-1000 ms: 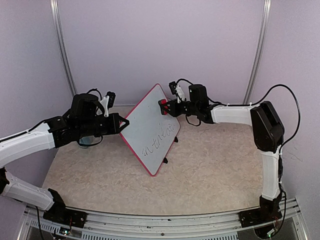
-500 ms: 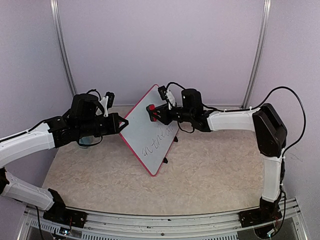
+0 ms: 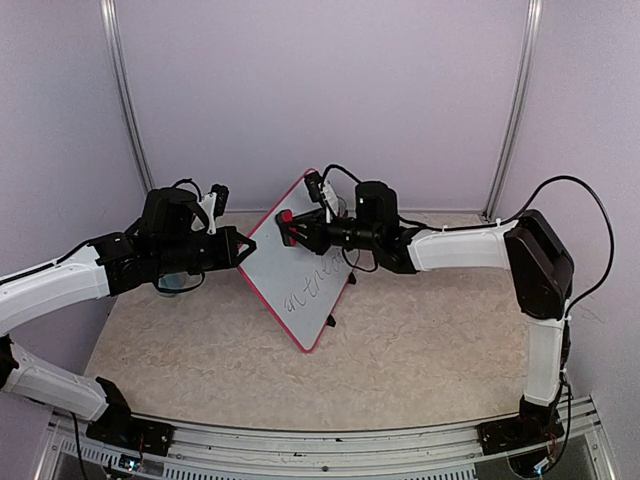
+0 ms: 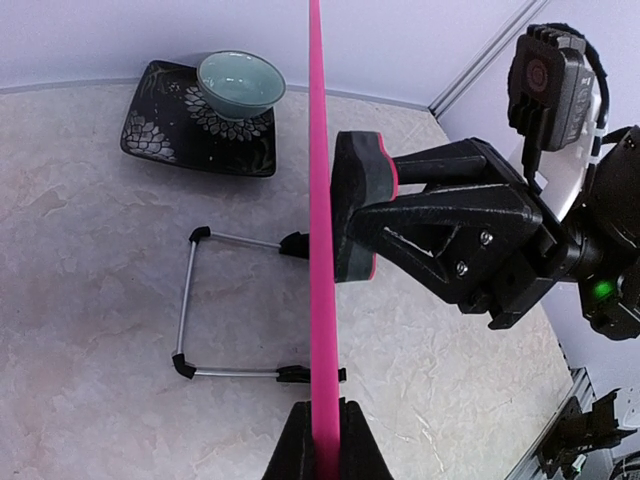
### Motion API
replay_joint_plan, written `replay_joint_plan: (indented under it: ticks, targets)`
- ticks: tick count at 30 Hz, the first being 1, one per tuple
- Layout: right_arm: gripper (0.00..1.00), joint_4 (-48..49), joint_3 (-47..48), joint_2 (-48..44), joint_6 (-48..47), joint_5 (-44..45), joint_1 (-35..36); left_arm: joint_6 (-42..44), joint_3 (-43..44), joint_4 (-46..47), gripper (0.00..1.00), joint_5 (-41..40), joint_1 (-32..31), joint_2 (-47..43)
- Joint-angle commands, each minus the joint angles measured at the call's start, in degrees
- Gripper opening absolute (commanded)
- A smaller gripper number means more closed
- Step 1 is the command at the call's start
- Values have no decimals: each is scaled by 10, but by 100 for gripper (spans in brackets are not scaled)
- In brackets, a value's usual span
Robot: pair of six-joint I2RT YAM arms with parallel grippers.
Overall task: Erase the whiteboard
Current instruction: Erase the whiteboard at the center of the board.
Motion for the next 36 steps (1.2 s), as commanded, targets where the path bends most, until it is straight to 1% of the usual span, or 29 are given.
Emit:
replay_joint_plan:
  ticks: [1,6,12,18,20,25,36]
  targets:
    - [2,24,-46,31,62,16,-29,45,-14,-15,0,77,-17,-4]
    - [2,-7,-44,47,73,27,-65,45,-15,-10,0,80,-18,-1]
    - [2,-45,-31,66,70,39,-88,45,-12,-14,0,80,-18,-2]
    - [3,-66,-42,60,58,63,-95,45,-13,-18,0,76,-18,-6]
    - [2,-67,-43,59,55,57,-95,44,-14,-15,0,78,-18,-3]
    - [2,-54,-49,46,48,42,-79,43,-10,-10,0,82,-18,2]
    - [2,7,-70,-1,48,-21,-12,44,-7,-13,0,79,-19,4]
